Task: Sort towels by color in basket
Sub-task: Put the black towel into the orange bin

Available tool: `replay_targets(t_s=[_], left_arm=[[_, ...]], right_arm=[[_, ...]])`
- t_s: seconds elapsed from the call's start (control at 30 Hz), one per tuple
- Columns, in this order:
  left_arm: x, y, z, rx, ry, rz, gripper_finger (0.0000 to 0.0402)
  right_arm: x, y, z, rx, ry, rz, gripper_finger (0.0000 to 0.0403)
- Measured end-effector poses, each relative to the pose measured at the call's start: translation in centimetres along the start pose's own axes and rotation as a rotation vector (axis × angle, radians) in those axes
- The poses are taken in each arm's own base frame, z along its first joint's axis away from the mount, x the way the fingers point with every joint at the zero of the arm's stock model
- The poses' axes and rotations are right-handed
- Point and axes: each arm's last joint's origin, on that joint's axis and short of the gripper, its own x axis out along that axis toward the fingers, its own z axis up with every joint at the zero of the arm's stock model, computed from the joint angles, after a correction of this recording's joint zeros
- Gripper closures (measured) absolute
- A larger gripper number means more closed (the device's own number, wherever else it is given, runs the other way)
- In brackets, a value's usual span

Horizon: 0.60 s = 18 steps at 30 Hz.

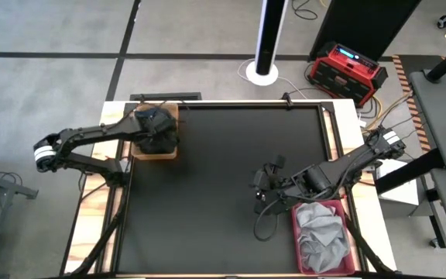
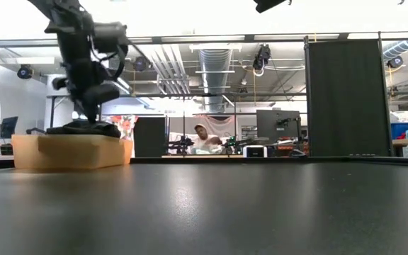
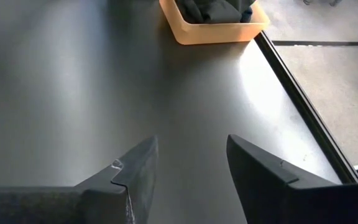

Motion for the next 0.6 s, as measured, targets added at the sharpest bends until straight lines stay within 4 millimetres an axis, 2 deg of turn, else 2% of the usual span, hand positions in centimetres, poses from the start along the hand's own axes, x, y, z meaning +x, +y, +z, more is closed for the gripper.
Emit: replay_targets(t_s=[0.13, 0.27, 0.43, 0.6], left_arm=[[-1.1, 0.2, 1.5, 0.024, -0.093, 0.051, 0.0402], [-1.0, 0.7, 3.0, 0.034, -0.174, 0.090, 0.0402], [0.9, 1.2, 3.0, 0.012, -0.115, 0.111, 0.0402], [3.9, 0.6, 1.4, 0.008, -0.025, 0.122, 0.0402]], right_arm=[[0.0, 0.0, 0.0, 0.001, -0.002, 0.000, 0.0214], [0.0, 0.0, 0.0, 0.002, -0.002, 0.000, 0.0215], [0.0, 0.0, 0.0, 0.002, -0.002, 0.000, 0.0222], [0.0, 0.0, 0.0, 0.002, -0.002, 0.000, 0.0224]])
